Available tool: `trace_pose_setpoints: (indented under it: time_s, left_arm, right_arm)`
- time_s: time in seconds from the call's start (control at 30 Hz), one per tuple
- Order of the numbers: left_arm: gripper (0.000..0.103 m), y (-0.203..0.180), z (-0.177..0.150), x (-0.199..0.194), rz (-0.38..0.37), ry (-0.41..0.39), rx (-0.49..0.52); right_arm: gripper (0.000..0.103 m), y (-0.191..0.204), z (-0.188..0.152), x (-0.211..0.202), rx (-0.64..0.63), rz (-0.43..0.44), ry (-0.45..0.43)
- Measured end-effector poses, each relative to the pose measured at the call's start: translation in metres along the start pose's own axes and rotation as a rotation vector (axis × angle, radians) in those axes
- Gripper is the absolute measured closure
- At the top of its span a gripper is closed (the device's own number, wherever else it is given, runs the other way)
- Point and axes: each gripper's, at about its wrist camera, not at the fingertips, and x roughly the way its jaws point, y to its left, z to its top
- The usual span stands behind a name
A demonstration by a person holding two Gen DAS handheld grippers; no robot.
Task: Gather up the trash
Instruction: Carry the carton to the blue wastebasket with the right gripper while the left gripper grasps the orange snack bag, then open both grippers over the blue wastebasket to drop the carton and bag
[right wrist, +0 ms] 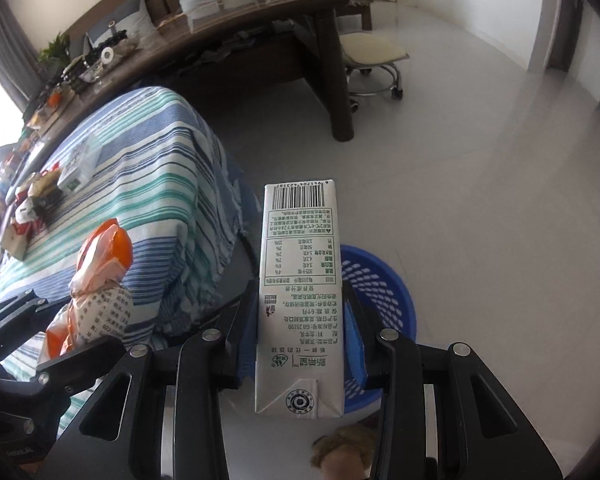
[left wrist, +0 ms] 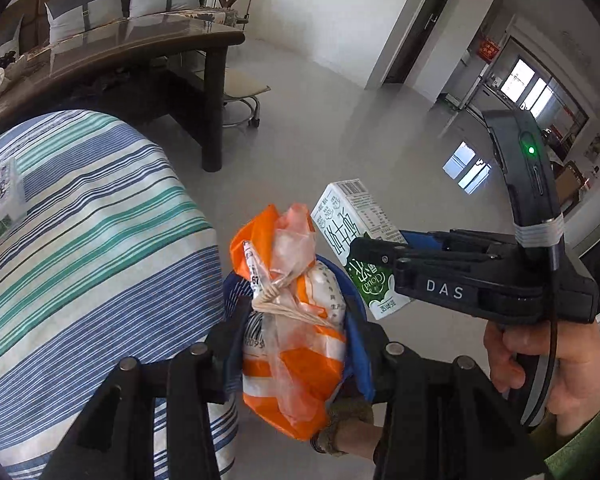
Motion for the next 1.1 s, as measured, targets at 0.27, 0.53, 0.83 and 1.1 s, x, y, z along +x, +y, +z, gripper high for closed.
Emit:
trace_pose_setpoints:
  time_s: [0.27, 0.53, 0.83, 1.1]
  left_arm:
    - [0.057, -0.013, 0.004, 0.053, -0.019, 0.055, -0.001]
    - [0.043, -0.005, 0.004, 0.076, -0.049, 0.067, -0.076]
    - [0.04, -0.008, -0.008, -0.016, 0.027, -0.109, 0.003]
    - [0.033, 0.064, -0.07, -0.08, 0.268, -0.159, -0.112]
  right_arm:
    - [0.064, -0.049, -0.002, 0.014, 0.092, 0.036, 0.012]
    - [0.051, -0.07, -0.005, 0.022, 0.161, 0.082, 0.024]
    - [0.03, -0.045, -0.001, -0.024, 0.068, -0.027, -0.163]
    - [0.009, 0.051, -0.011, -0.066, -0.155, -0.016, -0.416]
